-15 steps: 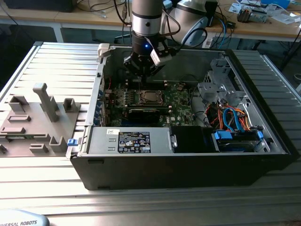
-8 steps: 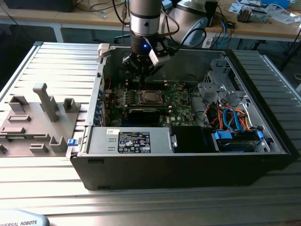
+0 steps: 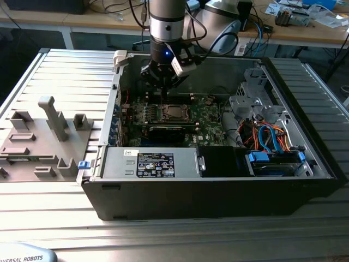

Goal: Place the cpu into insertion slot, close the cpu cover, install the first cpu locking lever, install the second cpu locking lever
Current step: 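Install the first cpu locking lever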

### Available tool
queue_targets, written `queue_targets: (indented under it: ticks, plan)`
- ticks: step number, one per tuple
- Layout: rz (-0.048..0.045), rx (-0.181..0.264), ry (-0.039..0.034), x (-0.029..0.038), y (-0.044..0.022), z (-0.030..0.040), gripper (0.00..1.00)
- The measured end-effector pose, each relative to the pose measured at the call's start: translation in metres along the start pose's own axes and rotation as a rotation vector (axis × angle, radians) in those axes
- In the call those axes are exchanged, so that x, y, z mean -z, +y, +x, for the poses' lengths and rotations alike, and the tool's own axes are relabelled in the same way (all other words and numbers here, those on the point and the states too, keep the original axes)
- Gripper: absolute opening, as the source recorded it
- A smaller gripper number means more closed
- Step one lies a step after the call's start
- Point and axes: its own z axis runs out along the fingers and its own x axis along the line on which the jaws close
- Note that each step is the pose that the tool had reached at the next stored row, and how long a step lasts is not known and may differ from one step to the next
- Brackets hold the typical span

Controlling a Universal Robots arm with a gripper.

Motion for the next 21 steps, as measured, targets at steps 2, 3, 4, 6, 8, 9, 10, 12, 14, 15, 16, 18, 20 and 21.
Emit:
queue_targets:
  ticks: [2, 3, 4, 6, 8, 9, 10, 12, 14, 15, 16, 18, 20, 21]
  plan:
    - [0.0, 0.0, 0.0, 0.0, 0.0, 0.0005, 0.11]
    - [0.0, 0.0, 0.0, 0.0, 0.0, 0.0008, 0.11]
    - [0.0, 0.0, 0.0, 0.0, 0.0, 0.001, 0.11]
    - [0.0, 0.0, 0.0, -0.0001, 0.0, 0.0022, 0.11]
    - [-0.001, 0.0, 0.0, -0.0002, 0.0003, 0.0109, 0.11]
    - [-0.0049, 0.0, -0.0001, -0.0003, 0.0003, 0.0131, 0.11]
    - [-0.0085, 0.0, -0.0002, -0.0004, 0.0004, 0.0147, 0.11]
    - [-0.011, 0.0, -0.0004, -0.0004, 0.0004, 0.0176, 0.11]
    - [-0.0108, 0.0, -0.0015, 0.0, 0.0005, 0.0189, 0.11]
    - [-0.0108, 0.0, -0.0022, 0.0008, 0.0004, 0.0191, 0.11]
    - [-0.0109, 0.0, -0.0027, 0.0022, 0.0004, 0.0193, 0.11]
    - [-0.0109, 0.0, -0.0035, 0.0088, 0.0001, 0.0194, 0.11]
    - [-0.0113, 0.001, -0.0039, 0.0098, 0.0001, 0.0194, 0.11]
    - [-0.011, 0.001, -0.0036, 0.0102, 0.0001, 0.0194, 0.11]
